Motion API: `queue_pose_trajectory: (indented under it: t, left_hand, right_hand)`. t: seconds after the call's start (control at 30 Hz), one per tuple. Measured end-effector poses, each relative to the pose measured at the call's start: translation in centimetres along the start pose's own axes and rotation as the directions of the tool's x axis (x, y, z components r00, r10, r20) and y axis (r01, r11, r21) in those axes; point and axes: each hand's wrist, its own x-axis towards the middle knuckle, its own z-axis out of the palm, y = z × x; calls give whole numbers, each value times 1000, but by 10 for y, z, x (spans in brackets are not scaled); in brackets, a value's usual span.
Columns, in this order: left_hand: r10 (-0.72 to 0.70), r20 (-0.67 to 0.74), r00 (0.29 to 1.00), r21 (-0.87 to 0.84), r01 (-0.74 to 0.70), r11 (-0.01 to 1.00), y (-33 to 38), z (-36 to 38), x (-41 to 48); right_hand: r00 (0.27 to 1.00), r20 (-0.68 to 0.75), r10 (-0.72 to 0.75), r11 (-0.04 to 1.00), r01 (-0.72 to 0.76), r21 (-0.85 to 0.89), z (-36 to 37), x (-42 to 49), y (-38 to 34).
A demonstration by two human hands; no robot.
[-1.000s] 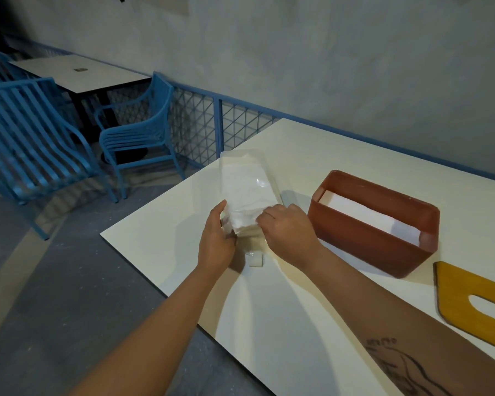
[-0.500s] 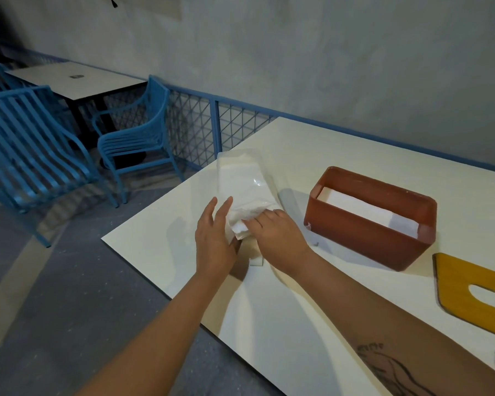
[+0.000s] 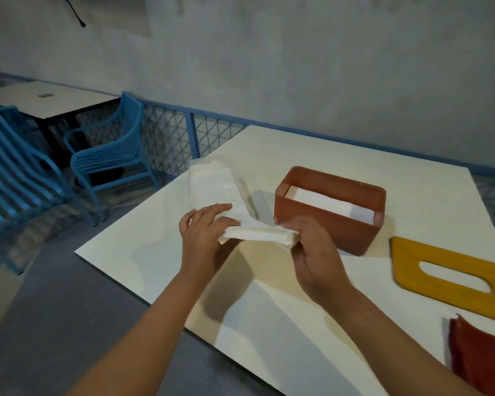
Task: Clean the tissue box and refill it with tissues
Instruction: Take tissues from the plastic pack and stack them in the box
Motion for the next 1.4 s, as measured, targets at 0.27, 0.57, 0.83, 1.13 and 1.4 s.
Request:
queue_pose_trajectory:
  t: [0.27, 0.57, 0.83, 1.13, 1.4]
  left_hand:
    - [-313, 277, 908, -340, 397, 852, 40, -8, 13]
    - [-360, 593, 720, -625, 694, 358, 62, 12, -3]
    - [-346, 687, 638, -599, 768, 226, 61, 28, -24]
    - [-347, 657, 669, -629, 741, 238, 55, 27, -15]
    - [-335, 644, 688, -644, 724, 248, 58, 32, -14]
  right_hand:
    - [878, 44, 476, 724, -419, 548, -57, -36, 13]
    - [664, 141, 735, 406, -597, 692, -64, -68, 34]
    - [537, 92, 839, 416, -741, 527, -55, -70, 38]
    - [542, 3, 841, 461, -719, 521, -52, -61, 34]
    - [506, -21, 862, 437, -721, 537, -47, -60, 38]
